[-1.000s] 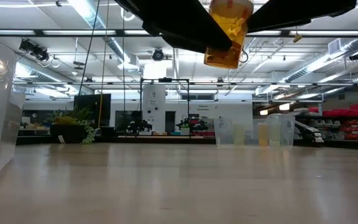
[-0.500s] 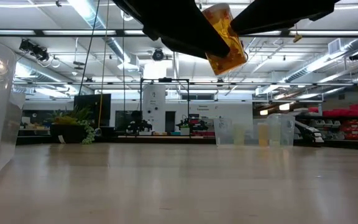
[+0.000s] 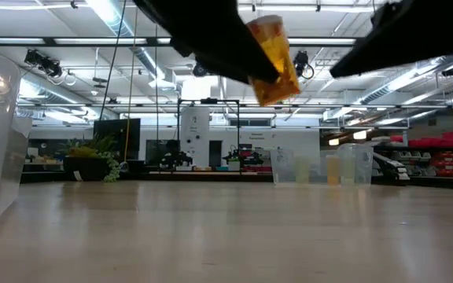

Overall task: Pick and place medicine bottles into bin by pill shape (circle, oval)
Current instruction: Put the big orange pill bottle into the bottom transparent bin

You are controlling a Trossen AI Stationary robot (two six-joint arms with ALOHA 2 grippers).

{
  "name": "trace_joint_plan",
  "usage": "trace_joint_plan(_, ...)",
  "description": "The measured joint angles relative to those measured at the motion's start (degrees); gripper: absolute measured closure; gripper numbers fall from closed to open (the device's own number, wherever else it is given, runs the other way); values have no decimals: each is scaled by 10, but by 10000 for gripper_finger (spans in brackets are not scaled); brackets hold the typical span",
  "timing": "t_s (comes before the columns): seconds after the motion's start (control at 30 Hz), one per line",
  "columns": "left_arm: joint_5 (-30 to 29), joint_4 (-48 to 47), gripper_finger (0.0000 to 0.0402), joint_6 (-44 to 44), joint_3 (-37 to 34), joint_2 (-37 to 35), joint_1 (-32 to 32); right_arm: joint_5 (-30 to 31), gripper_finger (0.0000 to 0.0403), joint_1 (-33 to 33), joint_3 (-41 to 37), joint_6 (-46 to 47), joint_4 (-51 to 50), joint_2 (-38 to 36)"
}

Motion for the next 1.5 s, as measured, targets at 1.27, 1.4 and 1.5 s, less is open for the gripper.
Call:
trace_joint_plan(1.27,-25,-315,206,-392,-106,-173,-257,-11,241,-1,-41,45,40,0)
trace_joint_plan(1.4,-28,-310,199,-438,-138,-173,-273,-11,241,-1,-41,45,40,0)
trace_joint_plan(1.5,-38,-285,199,-457,-164,-173,-278,-11,241,-1,-41,45,40,0)
